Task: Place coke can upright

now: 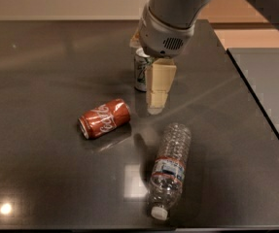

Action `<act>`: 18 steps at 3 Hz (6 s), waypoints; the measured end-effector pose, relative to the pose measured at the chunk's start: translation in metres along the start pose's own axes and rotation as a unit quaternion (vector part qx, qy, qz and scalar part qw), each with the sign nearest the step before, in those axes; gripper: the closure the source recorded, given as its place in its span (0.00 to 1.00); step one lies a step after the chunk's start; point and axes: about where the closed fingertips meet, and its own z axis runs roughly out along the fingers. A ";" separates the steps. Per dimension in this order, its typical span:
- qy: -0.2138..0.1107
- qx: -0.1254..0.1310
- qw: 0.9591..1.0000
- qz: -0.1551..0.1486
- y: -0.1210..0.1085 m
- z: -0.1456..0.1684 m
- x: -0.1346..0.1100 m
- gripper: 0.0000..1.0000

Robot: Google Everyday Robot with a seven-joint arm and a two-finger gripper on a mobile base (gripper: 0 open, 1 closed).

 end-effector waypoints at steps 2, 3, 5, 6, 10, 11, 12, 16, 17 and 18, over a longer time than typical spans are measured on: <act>0.014 -0.035 0.996 -0.082 0.016 0.033 -0.045 0.00; 0.035 -0.064 0.992 -0.103 0.024 0.061 -0.054 0.00; 0.077 -0.102 0.985 -0.120 0.036 0.101 -0.066 0.00; 0.096 -0.115 0.982 -0.116 0.037 0.116 -0.068 0.00; 0.091 -0.119 0.984 -0.097 0.027 0.121 -0.081 0.65; 0.059 -0.116 0.988 -0.087 0.025 0.104 -0.087 0.88; -0.008 -0.104 0.992 -0.070 0.019 0.077 -0.092 1.00; -0.307 -0.019 0.946 0.105 -0.025 -0.005 0.002 1.00; -0.357 0.011 0.924 0.140 -0.030 -0.018 0.036 1.00; -0.392 0.041 0.903 0.171 -0.030 -0.026 0.069 1.00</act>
Offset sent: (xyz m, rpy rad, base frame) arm -0.0341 0.0699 -0.0526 -0.1495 0.0555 0.2508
